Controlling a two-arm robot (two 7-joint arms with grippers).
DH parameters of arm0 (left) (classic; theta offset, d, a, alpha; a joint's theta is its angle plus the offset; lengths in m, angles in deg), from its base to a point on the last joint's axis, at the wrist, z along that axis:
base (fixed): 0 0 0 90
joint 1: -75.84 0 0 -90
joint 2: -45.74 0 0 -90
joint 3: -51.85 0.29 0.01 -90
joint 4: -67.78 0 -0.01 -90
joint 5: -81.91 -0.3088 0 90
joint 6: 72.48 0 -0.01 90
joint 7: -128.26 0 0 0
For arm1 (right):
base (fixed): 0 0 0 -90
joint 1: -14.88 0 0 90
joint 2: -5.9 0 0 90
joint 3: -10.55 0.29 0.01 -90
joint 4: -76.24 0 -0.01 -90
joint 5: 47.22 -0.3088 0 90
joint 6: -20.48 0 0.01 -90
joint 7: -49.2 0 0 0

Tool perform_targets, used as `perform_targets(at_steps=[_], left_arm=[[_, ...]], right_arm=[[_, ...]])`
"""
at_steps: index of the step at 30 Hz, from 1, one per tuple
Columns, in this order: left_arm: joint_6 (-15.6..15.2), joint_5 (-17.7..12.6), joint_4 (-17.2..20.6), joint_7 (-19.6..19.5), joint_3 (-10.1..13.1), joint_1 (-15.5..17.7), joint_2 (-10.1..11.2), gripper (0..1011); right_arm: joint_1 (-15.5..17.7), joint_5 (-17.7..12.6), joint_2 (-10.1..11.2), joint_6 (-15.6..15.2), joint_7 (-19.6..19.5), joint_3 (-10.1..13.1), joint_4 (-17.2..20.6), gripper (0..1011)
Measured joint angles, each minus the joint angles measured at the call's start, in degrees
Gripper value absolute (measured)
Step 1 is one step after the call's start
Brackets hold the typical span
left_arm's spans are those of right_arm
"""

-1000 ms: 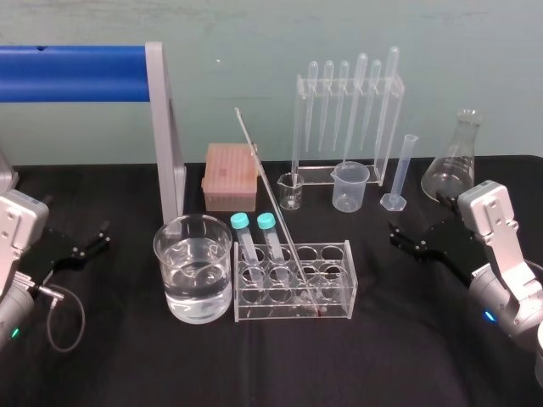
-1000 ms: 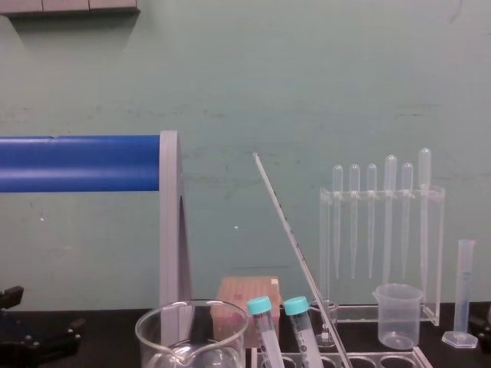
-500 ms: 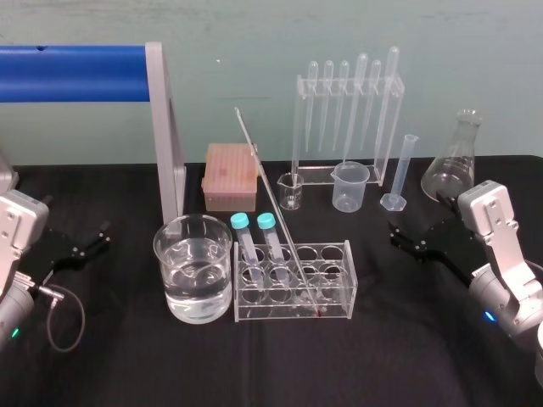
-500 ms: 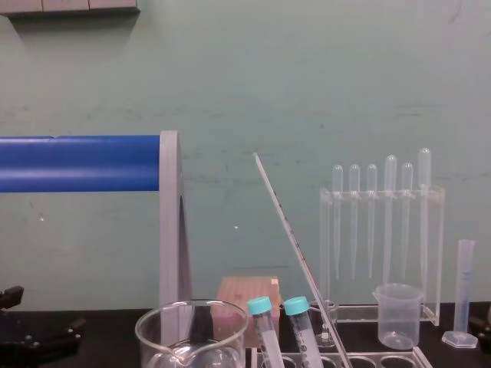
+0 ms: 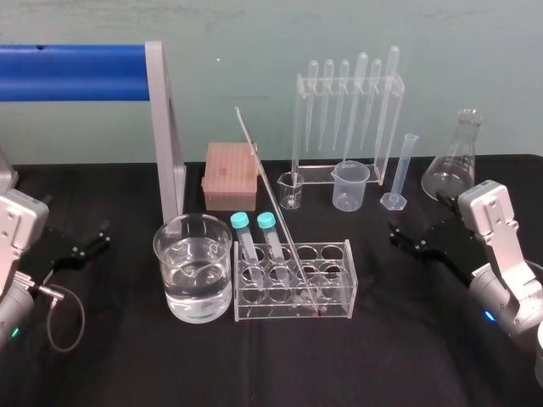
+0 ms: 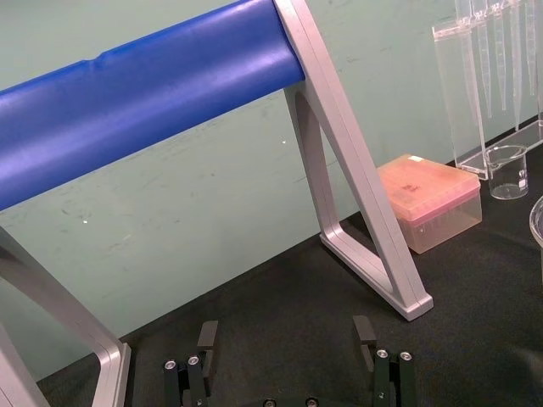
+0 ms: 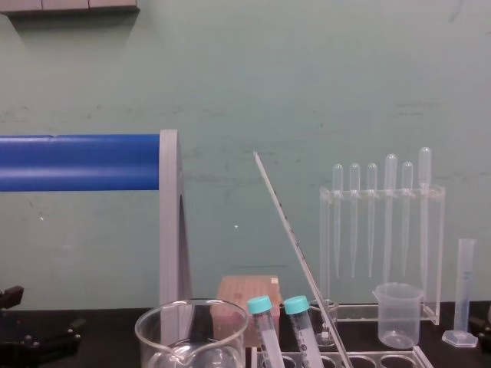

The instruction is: Hold the thermometer with one hand and immerse one end into the beaker, then reinsert it into the test tube rack.

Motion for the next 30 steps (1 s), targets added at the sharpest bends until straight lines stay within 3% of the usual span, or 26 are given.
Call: perform_targets(at_steps=[10, 14, 19, 20, 22, 23, 27, 30], left_arm=[[0.0, 0.0, 0.0, 0.0, 0.0, 0.0, 0.0, 1008], [0.0, 0.0, 0.0, 0.0, 0.0, 0.0, 0.0, 1008], [0.0, 0.0, 0.0, 0.0, 0.0, 0.0, 0.0, 1008], [0.0, 0.0, 0.0, 0.0, 0.0, 0.0, 0.0, 1008], [0.0, 0.0, 0.0, 0.0, 0.0, 0.0, 0.0, 1008], [0.0, 0.0, 0.0, 0.0, 0.0, 0.0, 0.0, 1008], [0.0, 0.0, 0.0, 0.0, 0.0, 0.0, 0.0, 1008], [0.0, 0.0, 0.0, 0.0, 0.0, 0.0, 0.0, 1008]], right_arm=[[-0.04, -0.03, 0.01, -0.06, 0.17, 0.05, 0.0, 1003], [-0.52, -2.24, -0.02, -1.21, 2.72, 1.4, 0.7, 1003], [-1.35, -12.17, -1.18, -5.95, 9.07, 5.71, 4.21, 1003], [-1.8, -15.78, -1.6, -8.28, 11.45, 6.96, 5.45, 1003], [-2.47, -19.09, -2.04, -10.88, 13.87, 7.98, 6.6, 1003], [-3.26, -22.34, -2.4, -13.82, 16.34, 8.68, 7.69, 1003], [-5.69, -27.36, -2.78, -19.12, 22.28, 8.73, 9.52, 1003], [-8.52, -29.76, -2.3, -22.15, 27.13, 6.76, 10.42, 1003]])
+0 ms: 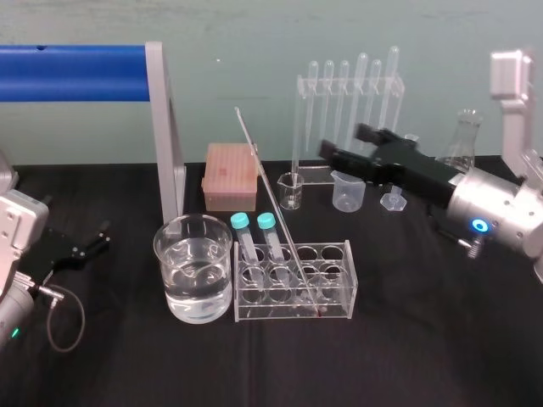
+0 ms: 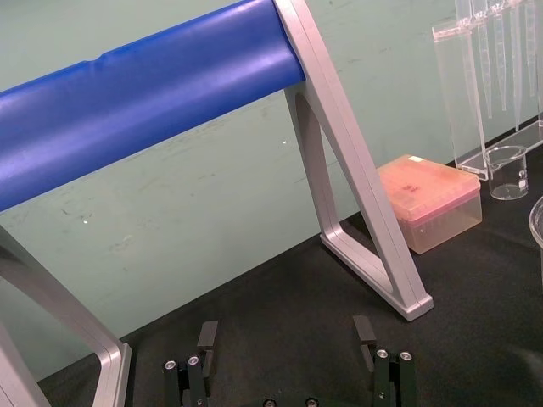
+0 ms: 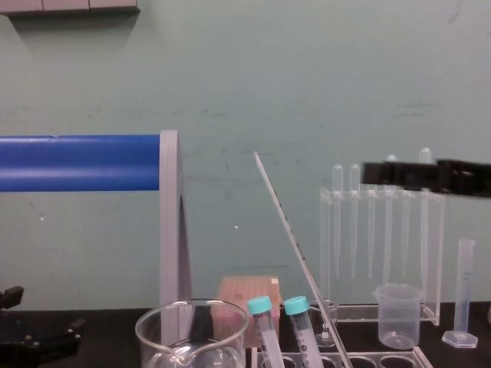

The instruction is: Hold the thermometer with one hand and immerse one end into the beaker, then reinsert it into the test tube rack.

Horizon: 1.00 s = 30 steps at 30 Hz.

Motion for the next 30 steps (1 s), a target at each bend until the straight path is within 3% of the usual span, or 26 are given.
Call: perform_targets(at_steps=[6, 7, 11, 15, 21, 30], left_arm=[[0.0, 0.0, 0.0, 0.0, 0.0, 0.0, 0.0, 1008], [0.0, 0.0, 0.0, 0.0, 0.0, 0.0, 0.0, 1008], [0.0, 0.0, 0.0, 0.0, 0.0, 0.0, 0.0, 1008], [0.0, 0.0, 0.0, 0.0, 0.0, 0.0, 0.0, 1008], [0.0, 0.0, 0.0, 0.0, 0.0, 0.0, 0.0, 1008], [0.0, 0.0, 0.0, 0.0, 0.0, 0.0, 0.0, 1008]], right_arm=[[-5.33, 0.46, 1.08, -2.55, 6.64, -5.53, -0.4, 1003], [-5.33, 0.46, 1.08, -2.55, 6.64, -5.53, -0.4, 1003], [-9.5, 3.02, 0.56, -3.34, 8.93, -10.18, -3.24, 1003], [-11.91, 4.34, -0.73, -3.57, 9.38, -12.8, -6.06, 1003], [-15.07, 5.38, -3.16, -3.11, 9.76, -15.73, -10.05, 1003], [-17.63, 6.68, -5.69, -1.84, 9.2, -17.7, -13.94, 1003]])
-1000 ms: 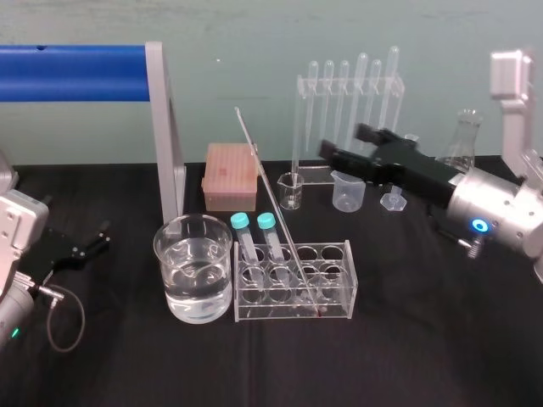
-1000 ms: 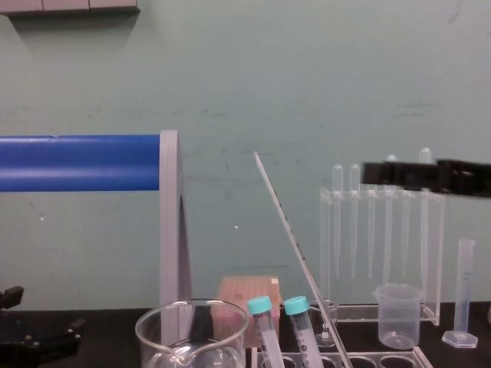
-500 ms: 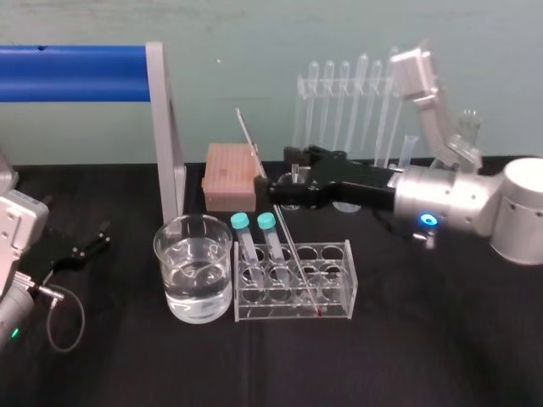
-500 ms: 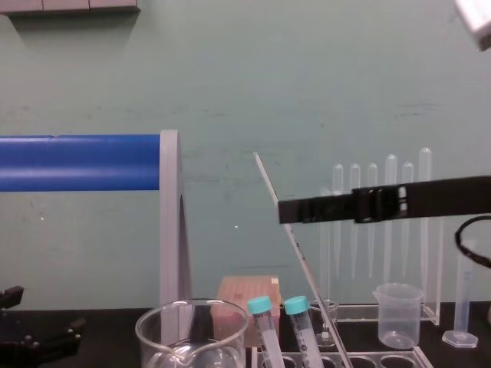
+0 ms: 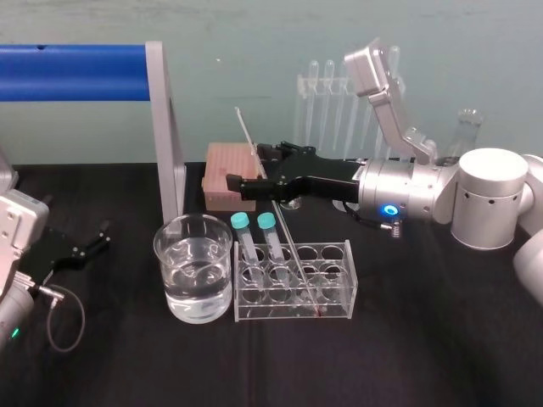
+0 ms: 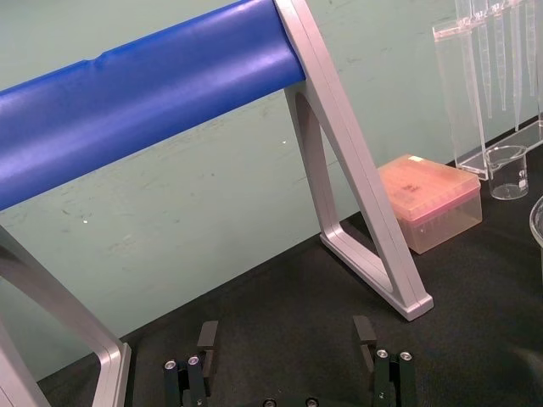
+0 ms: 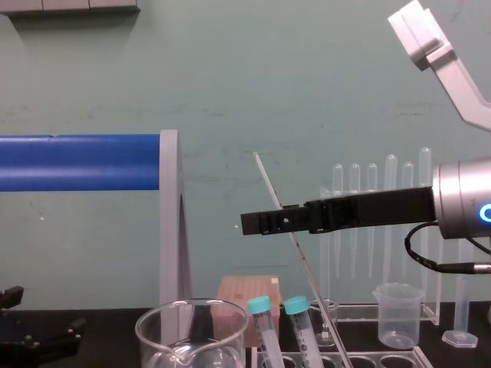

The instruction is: Hold the thermometer with one hand and immerse one end into the beaker, then reinsert it into the test tube rack.

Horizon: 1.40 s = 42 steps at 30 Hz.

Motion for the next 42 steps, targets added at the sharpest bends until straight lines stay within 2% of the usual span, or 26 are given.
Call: perform_targets(at_steps=[5, 21, 29, 36, 37, 40, 42], left_arm=[[0.0, 0.0, 0.0, 0.0, 0.0, 0.0, 0.0, 1008], [0.0, 0.0, 0.0, 0.0, 0.0, 0.0, 0.0, 1008], [0.0, 0.0, 0.0, 0.0, 0.0, 0.0, 0.0, 1008], [0.0, 0.0, 0.0, 0.0, 0.0, 0.0, 0.0, 1008], [0.0, 0.0, 0.0, 0.0, 0.0, 0.0, 0.0, 1008], [0.0, 0.0, 0.0, 0.0, 0.0, 0.0, 0.0, 1008], [0.0, 0.0, 0.0, 0.0, 0.0, 0.0, 0.0, 1008]], right_arm=[[-0.32, 0.43, -0.67, 0.42, -0.83, -0.16, -0.84, 1003], [-0.05, 0.38, -0.57, 0.51, -0.96, 0.1, -0.66, 990], [-0.05, 0.36, -0.57, 0.51, -1.02, 0.14, -0.66, 800], [-0.04, 0.35, -0.58, 0.5, -1.07, 0.14, -0.65, 565], [-0.05, 0.35, -0.57, 0.5, -1.07, 0.14, -0.66, 565], [-0.04, 0.35, -0.58, 0.5, -1.07, 0.14, -0.66, 421], [-0.05, 0.35, -0.58, 0.5, -1.07, 0.14, -0.65, 390]])
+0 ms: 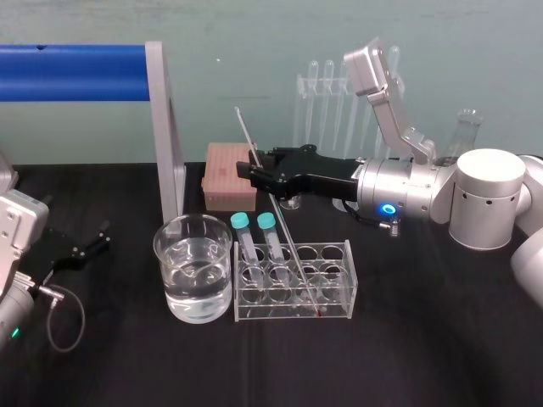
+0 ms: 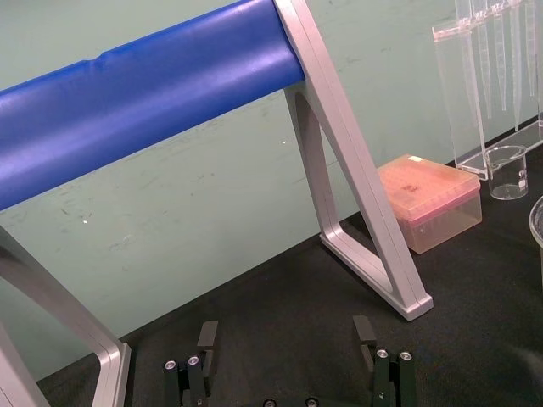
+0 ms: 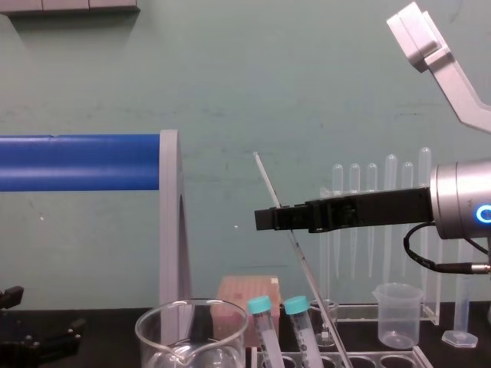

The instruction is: Hold the thermometer with one hand and immerse one end into the beaker, then reinsert it into the test tube rack.

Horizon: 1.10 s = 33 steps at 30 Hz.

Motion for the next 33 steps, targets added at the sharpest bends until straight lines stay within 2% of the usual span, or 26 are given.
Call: perform_targets(at_steps=[5, 10, 23, 33], left_arm=[[0.0, 0.0, 0.0, 0.0, 0.0, 0.0, 0.0, 1008], [0.0, 0.0, 0.0, 0.0, 0.0, 0.0, 0.0, 1008], [0.0, 0.0, 0.0, 0.0, 0.0, 0.0, 0.0, 1008], [0.0, 0.0, 0.0, 0.0, 0.0, 0.0, 0.0, 1008]], right_arm=[[0.0, 0.0, 0.0, 0.0, 0.01, 0.0, 0.0, 200], [0.0, -0.01, 0.0, 0.0, 0.02, 0.0, 0.0, 75], [0.43, -0.16, 0.03, 0.26, 0.04, 0.09, 0.32, 56], [4.39, -2.41, -0.31, 7.28, 0.03, 3.16, 3.09, 56]])
